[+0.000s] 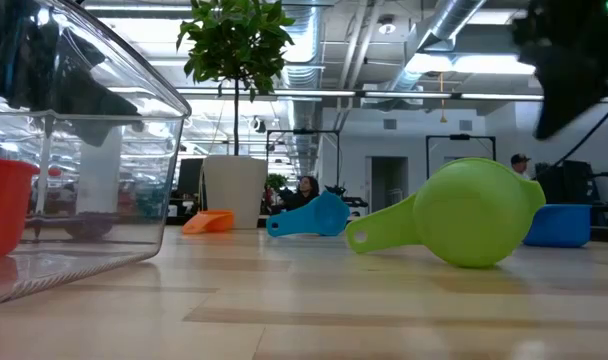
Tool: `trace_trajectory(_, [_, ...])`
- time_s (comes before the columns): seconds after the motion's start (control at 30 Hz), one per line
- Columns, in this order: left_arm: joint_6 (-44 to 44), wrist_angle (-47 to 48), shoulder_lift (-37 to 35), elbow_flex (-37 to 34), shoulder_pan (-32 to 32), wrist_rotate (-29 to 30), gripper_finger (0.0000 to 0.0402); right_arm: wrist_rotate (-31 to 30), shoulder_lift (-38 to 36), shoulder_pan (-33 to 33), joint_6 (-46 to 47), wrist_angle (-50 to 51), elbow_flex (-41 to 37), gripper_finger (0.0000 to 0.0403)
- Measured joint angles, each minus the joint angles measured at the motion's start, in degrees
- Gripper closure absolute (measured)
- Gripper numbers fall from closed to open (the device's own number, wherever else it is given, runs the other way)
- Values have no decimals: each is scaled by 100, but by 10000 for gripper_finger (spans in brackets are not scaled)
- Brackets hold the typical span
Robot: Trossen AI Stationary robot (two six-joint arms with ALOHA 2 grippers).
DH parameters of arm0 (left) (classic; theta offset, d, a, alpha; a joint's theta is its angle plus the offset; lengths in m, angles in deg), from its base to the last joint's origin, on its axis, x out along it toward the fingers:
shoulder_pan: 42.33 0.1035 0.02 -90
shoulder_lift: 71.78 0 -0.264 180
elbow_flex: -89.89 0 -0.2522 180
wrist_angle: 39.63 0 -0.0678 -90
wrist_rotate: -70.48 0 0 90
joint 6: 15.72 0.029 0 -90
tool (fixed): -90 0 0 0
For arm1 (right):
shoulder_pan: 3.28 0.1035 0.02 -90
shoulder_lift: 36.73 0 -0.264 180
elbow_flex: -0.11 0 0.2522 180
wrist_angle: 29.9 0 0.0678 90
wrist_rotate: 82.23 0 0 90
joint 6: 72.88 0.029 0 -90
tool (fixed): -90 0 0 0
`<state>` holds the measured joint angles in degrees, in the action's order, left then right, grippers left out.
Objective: Nest measuring cups in basket
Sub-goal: Stack the blue measuring cup on top of the red measuring cup
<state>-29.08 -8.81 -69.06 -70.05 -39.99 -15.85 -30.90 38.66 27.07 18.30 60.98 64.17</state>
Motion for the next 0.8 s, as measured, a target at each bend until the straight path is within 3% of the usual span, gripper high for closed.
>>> trace_trajectory(0.13, [0, 0, 0, 0, 1, 19, 340, 93, -481, -388, 499, 2, -527, 340])
trace_trajectory(0.3, [2, 0, 0, 0, -1, 86, 340, 973, -1036, -1250, 70, -34, -692, 340])
trace_trajectory(0.47, [8, 28, 0, 0, -1, 491, 340, 1486, -1462, -2223, -1854, -674, -692, 340])
trace_trajectory(0.6, [83, 28, 0, 0, -1, 751, 340, 2241, -1572, -2887, -4137, -1594, -692, 340])
trace_trajectory(0.7, [152, 18, 0, 0, -1, 821, 340, 2878, -1513, -3116, -5749, -1886, -692, 340])
trace_trajectory(0.8, [157, 15, 0, 0, -1, 869, 340, 3170, -1363, -3131, -6454, -1990, -692, 340])
